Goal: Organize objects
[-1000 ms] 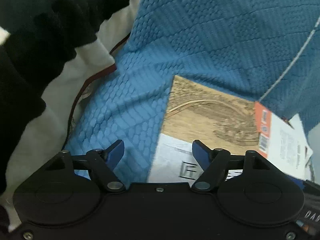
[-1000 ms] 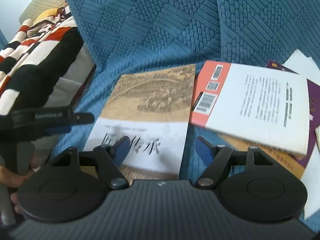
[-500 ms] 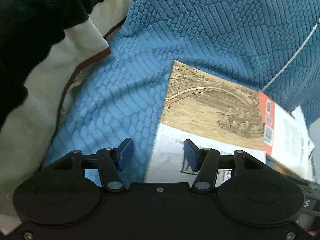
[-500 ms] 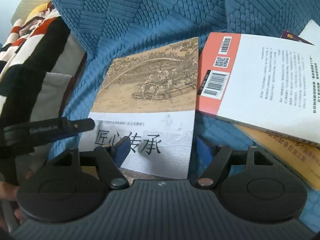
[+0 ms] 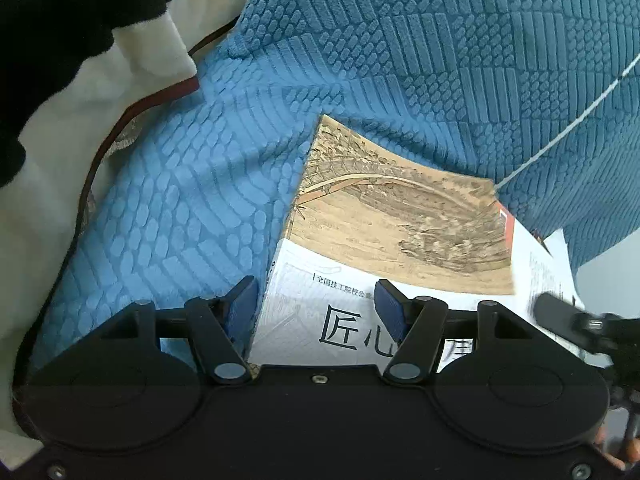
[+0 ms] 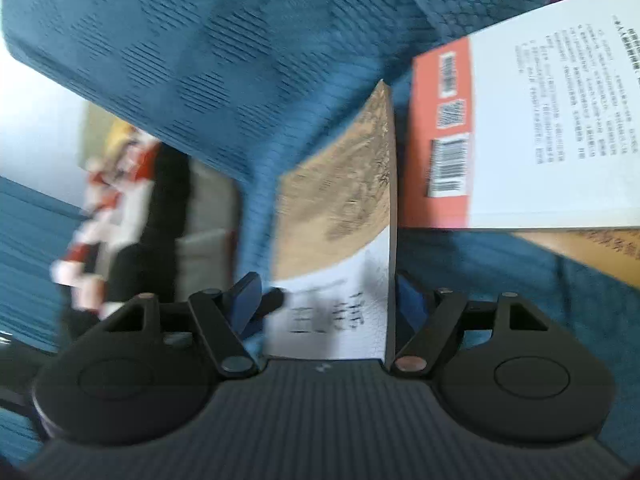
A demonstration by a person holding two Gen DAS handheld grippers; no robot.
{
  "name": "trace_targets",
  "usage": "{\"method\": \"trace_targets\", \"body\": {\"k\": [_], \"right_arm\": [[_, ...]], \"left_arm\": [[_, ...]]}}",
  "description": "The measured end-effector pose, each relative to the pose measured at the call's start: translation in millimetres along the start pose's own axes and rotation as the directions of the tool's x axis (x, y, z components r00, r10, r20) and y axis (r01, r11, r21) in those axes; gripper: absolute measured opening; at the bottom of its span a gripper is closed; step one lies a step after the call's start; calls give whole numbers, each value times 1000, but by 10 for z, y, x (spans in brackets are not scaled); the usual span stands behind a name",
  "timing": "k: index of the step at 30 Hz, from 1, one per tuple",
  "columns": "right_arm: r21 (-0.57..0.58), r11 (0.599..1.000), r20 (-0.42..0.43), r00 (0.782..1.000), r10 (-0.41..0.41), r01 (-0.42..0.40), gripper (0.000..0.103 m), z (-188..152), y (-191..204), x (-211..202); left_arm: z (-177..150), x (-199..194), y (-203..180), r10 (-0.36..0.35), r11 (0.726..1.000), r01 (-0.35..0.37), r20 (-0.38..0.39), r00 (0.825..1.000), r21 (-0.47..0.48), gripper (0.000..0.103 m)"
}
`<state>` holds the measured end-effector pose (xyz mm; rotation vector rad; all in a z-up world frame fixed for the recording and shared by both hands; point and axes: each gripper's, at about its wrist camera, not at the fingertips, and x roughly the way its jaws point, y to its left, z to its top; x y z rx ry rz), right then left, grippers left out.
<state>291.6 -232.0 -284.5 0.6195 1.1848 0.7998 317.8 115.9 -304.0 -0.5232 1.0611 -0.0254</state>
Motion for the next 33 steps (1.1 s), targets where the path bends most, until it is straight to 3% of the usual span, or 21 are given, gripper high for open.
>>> {"method": "trace_targets", "body": {"k": [3, 8, 10, 12, 13, 17, 22, 27, 31, 33], "right_arm": [[-2, 997, -11, 997, 73, -73, 75, -35, 46, -44], [-24, 1000, -106, 994, 10, -13, 72, -150, 96, 58], [-9, 1000, -188, 982, -12, 10, 65, -227, 54, 187], [12, 1000, -217, 976, -14, 18, 53, -293, 36, 274], [19, 1000, -216, 976, -20, 25, 49, -322, 41, 286], [28, 999, -188, 982, -31, 37, 16, -310, 62, 259], [15, 998, -152, 987, 59, -58, 16, -210, 144, 158], [33, 989, -118, 982, 145, -142, 16, -84, 179, 40], [38, 981, -101, 976, 195, -192, 17, -14, 219, -30], [10, 980, -99, 975, 200, -200, 16, 16, 255, -76]], "left_arm": [[13, -7, 32, -8, 1000, 8, 0, 1000, -13, 62], [37, -17, 85, -20, 999, 20, 1, 1000, -40, 62], [37, -24, 94, -24, 999, 24, 2, 1000, -46, 62], [42, -24, 93, -24, 999, 24, 1, 1000, -47, 62], [44, -25, 92, -24, 999, 24, 1, 1000, -46, 62], [59, -34, 129, -38, 997, 37, -6, 999, -70, 63], [65, -57, 271, -108, 982, 104, -11, 994, -159, 75], [38, -96, 464, -197, 941, 191, 5, 980, -278, 83], [-15, -51, 659, -340, 847, 316, 21, 940, -428, 81], [-32, -52, 690, -377, 820, 348, 29, 926, -455, 70]]}}
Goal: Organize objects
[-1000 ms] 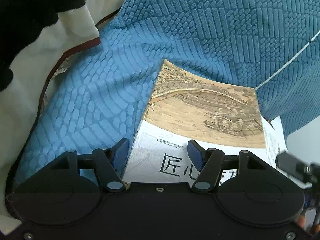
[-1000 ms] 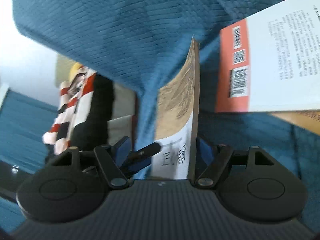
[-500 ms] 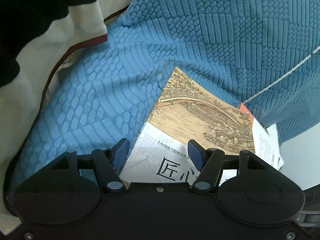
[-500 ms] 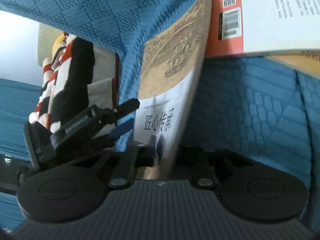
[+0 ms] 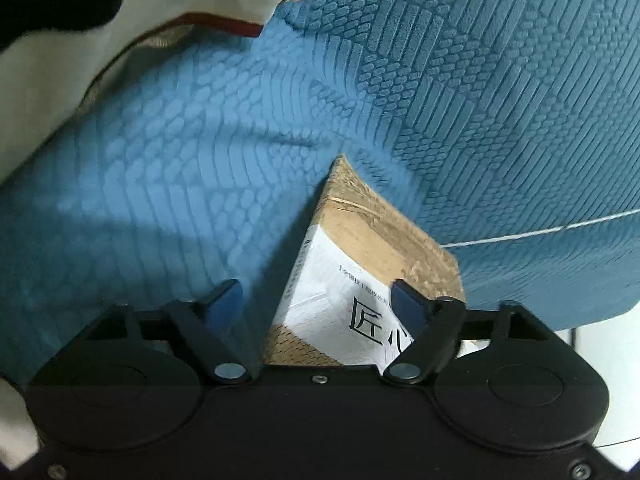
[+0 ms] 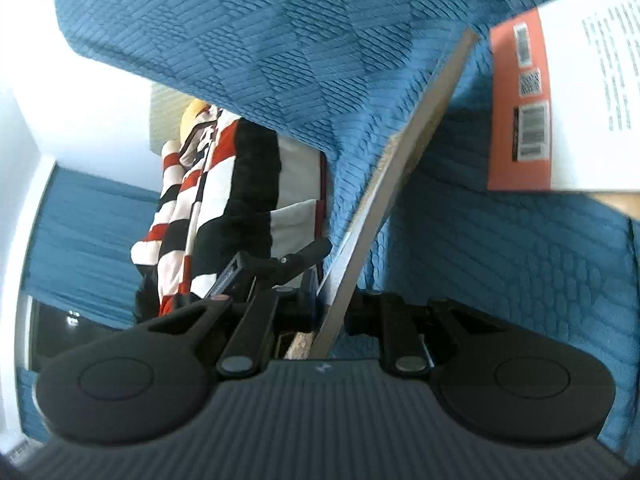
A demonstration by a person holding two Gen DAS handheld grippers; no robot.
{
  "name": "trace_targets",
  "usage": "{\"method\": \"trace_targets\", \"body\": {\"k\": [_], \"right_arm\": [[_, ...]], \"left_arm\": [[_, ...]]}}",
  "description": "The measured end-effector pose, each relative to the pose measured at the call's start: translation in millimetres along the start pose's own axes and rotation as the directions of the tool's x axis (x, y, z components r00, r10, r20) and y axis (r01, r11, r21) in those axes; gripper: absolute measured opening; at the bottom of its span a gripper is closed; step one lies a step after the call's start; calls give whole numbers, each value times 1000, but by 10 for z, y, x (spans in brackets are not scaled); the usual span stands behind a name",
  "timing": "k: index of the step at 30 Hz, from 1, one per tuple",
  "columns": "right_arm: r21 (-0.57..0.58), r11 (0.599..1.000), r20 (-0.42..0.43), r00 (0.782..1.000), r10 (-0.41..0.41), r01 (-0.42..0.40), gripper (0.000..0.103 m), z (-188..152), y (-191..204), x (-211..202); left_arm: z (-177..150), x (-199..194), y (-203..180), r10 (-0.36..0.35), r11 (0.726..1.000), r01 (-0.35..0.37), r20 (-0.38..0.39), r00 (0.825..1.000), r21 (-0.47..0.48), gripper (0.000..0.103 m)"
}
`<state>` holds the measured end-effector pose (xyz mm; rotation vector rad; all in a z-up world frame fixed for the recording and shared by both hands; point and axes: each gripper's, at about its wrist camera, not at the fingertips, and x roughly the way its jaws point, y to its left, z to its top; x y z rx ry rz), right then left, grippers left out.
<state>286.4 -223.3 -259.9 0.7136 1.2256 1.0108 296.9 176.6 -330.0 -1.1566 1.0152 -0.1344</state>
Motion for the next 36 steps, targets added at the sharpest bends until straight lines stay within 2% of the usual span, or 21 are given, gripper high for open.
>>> {"method": "trace_targets", "body": {"k": [2, 3, 5, 10, 12, 15, 20, 26, 29, 36], "right_arm": [[-28, 1000, 4, 1000, -4, 5, 16, 20, 33, -25], [-31, 999, 4, 1000, -8, 9, 16, 26, 38, -36], [-27, 999, 13, 1000, -23, 24, 16, 26, 16, -85], [21, 994, 53, 993, -108, 107, 18, 8, -74, -211], [38, 986, 72, 984, -164, 161, 18, -15, -80, -263], [1, 975, 109, 969, -223, 224, 18, -49, 19, -363], [-52, 963, 121, 959, -257, 264, 19, -96, 133, -460], [-72, 962, 117, 960, -254, 263, 19, -164, 311, -591], [-82, 965, 120, 964, -238, 248, 20, -191, 458, -745], [-116, 968, 139, 969, -206, 223, 20, -393, 773, -1172]], "left_arm": [[-16, -12, -14, -32, 999, 32, -7, 999, -2, 53], [-29, -22, -29, -31, 1000, 31, -9, 999, 0, 49], [-66, -28, -33, 5, 1000, -5, -9, 1000, 19, 30], [-150, -94, -59, -34, 999, 35, -35, 999, 11, 18], [-234, -114, -79, -52, 999, 52, -60, 997, 4, 18], [-380, -137, -55, -91, 996, 88, -93, 992, -35, 17], [-568, -179, 1, -145, 984, 132, -115, 983, -116, 18], [-742, -523, -362, -78, 996, 80, -39, 996, 40, 15], [-853, -723, -591, -68, 991, 69, -14, 998, 116, 15], [-1233, -1092, -954, -64, 973, 59, 16, 998, 225, 16]]}}
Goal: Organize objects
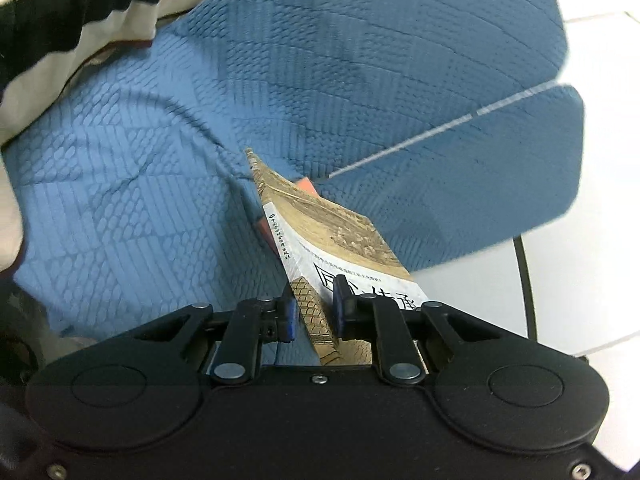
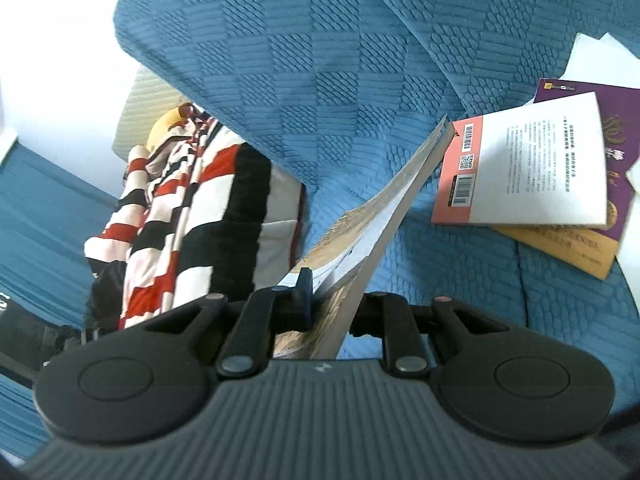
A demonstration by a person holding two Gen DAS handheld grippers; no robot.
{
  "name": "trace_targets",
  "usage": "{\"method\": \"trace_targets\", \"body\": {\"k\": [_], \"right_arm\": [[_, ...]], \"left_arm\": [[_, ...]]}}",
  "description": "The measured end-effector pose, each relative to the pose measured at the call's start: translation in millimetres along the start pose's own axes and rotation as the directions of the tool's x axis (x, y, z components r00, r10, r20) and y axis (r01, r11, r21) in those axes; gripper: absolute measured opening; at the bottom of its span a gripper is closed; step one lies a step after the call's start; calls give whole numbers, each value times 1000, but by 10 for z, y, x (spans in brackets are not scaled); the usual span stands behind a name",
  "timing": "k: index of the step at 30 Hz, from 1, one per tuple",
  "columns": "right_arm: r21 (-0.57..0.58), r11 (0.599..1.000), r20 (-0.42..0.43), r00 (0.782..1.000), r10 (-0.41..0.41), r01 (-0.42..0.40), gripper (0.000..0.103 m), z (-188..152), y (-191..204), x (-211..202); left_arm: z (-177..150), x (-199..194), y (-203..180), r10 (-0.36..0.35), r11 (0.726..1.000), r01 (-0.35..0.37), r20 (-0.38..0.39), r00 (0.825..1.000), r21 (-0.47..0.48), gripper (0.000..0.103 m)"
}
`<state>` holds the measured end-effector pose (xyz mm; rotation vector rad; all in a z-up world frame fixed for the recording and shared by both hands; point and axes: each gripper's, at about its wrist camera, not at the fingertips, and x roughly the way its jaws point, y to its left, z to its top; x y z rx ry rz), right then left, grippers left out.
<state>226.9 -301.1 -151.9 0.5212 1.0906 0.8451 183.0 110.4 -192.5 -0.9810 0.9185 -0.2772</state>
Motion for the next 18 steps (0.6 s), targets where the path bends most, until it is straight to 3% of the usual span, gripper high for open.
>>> {"method": "trace_targets", "body": {"k": [7, 18], "right_arm": [[7, 1000, -8, 1000, -1, 1, 21, -382, -126, -219], [-26, 1000, -42, 999, 2, -3, 21, -703, -430, 65]], "left_arm": [[-395, -144, -38, 78, 992, -76, -14, 997, 100, 17], [-553, 43, 265, 173, 971, -166, -27, 985, 170, 17]]}}
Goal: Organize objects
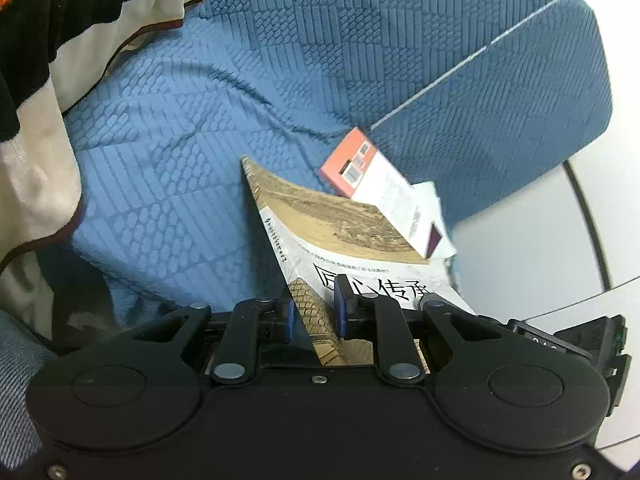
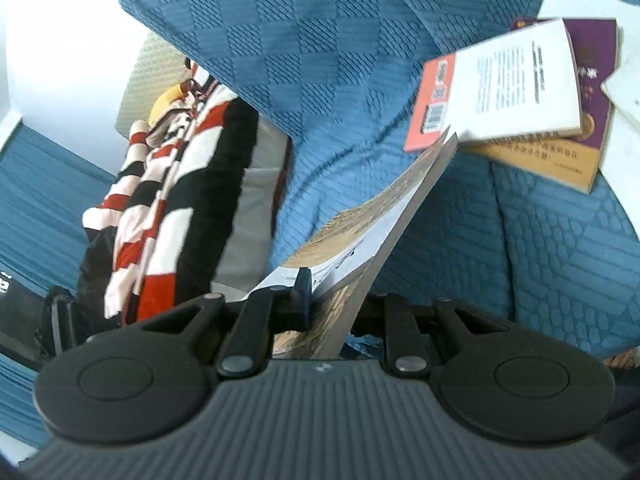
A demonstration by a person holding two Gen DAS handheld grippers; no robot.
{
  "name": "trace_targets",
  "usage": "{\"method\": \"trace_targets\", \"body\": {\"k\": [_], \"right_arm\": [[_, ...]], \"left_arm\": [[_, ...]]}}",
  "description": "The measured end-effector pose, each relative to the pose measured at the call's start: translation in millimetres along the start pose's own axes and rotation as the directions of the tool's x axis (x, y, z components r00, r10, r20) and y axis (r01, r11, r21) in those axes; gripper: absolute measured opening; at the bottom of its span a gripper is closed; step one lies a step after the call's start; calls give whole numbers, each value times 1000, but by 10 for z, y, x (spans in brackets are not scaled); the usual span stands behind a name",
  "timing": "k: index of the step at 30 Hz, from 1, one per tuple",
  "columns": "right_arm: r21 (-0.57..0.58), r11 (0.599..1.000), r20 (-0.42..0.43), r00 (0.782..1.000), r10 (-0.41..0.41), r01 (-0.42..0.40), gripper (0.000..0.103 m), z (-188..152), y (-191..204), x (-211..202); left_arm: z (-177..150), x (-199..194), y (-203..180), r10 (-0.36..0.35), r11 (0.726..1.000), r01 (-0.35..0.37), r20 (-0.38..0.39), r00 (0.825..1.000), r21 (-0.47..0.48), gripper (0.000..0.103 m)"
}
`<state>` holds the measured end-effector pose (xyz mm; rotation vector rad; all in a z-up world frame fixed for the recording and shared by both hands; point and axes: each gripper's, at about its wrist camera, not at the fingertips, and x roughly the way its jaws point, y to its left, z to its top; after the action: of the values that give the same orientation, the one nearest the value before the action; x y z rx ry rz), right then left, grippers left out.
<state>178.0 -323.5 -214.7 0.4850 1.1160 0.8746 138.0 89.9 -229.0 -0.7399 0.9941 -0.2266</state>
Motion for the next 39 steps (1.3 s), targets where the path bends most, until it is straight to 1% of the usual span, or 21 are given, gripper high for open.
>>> {"method": "trace_targets", "body": {"k": [3, 5, 8, 10, 11, 12, 13, 15, 17, 19, 22, 25, 29, 32, 34, 35, 37, 38, 39], "right_arm": [[3, 1000, -2, 1000, -3, 3, 21, -82, -91, 56], [17, 1000, -8, 1000, -5, 5, 21, -148, -149, 80], [15, 1000, -21, 1000, -21, 21, 21, -234, -214, 115], [54, 998, -36, 999, -24, 26, 21, -280, -301, 151], [78, 997, -46, 999, -25, 28, 20, -304, -359, 173], [93, 995, -61, 997, -41, 47, 20, -329, -408, 200], [83, 993, -86, 993, -76, 83, 20, -364, -431, 241], [77, 988, -107, 986, -127, 136, 20, -431, -476, 306], [72, 983, -127, 979, -162, 172, 20, -468, -521, 367], [78, 979, -134, 975, -176, 187, 21, -491, -567, 410], [104, 981, -134, 980, -148, 162, 21, -503, -617, 426], [86, 982, -135, 978, -158, 170, 22, -517, -582, 464], [63, 986, -144, 979, -147, 157, 22, -503, -505, 544], [105, 985, -150, 981, -121, 138, 22, -476, -563, 575], [124, 983, -149, 982, -116, 135, 26, -479, -581, 562], [117, 982, -148, 980, -129, 147, 30, -478, -568, 552], [87, 979, -151, 974, -167, 182, 33, -464, -514, 535], [73, 979, -152, 972, -180, 192, 36, -455, -481, 533], [56, 977, -157, 968, -196, 207, 45, -451, -450, 532]], "left_arm": [[-64, 70, -10, 38, 998, -38, -12, 999, 49, 18], [-123, 113, -25, 71, 994, -69, -29, 997, 82, 20], [-201, 198, -25, 111, 990, -104, -64, 992, 94, 22], [-262, 258, -47, 148, 983, -138, -78, 986, 123, 24], [-284, 282, -54, 160, 980, -148, -85, 983, 132, 23], [-307, 306, -65, 172, 977, -157, -96, 980, 144, 22], [-321, 335, -78, 195, 971, -177, -106, 975, 159, 19], [-360, 410, -89, 267, 949, -243, -106, 958, 199, 17], [-380, 468, -46, 299, 941, -273, -118, 947, 199, 16], [-379, 511, 11, 307, 942, -284, -125, 943, 177, 16], [-351, 578, 67, 317, 943, -298, -132, 939, 148, 16], [-339, 586, 49, 340, 934, -323, -105, 934, 150, 17], [-287, 554, 52, 358, 928, -345, -79, 930, 141, 17], [-275, 546, 41, 359, 927, -346, -78, 930, 145, 17], [-269, 545, 34, 359, 926, -344, -79, 930, 156, 17], [-272, 556, 27, 359, 926, -343, -82, 930, 160, 18], [-280, 557, -5, 357, 925, -341, -78, 931, 170, 21], [-287, 538, -34, 358, 923, -341, -69, 931, 178, 26], [-288, 516, -70, 357, 922, -340, -62, 932, 186, 31]]}}
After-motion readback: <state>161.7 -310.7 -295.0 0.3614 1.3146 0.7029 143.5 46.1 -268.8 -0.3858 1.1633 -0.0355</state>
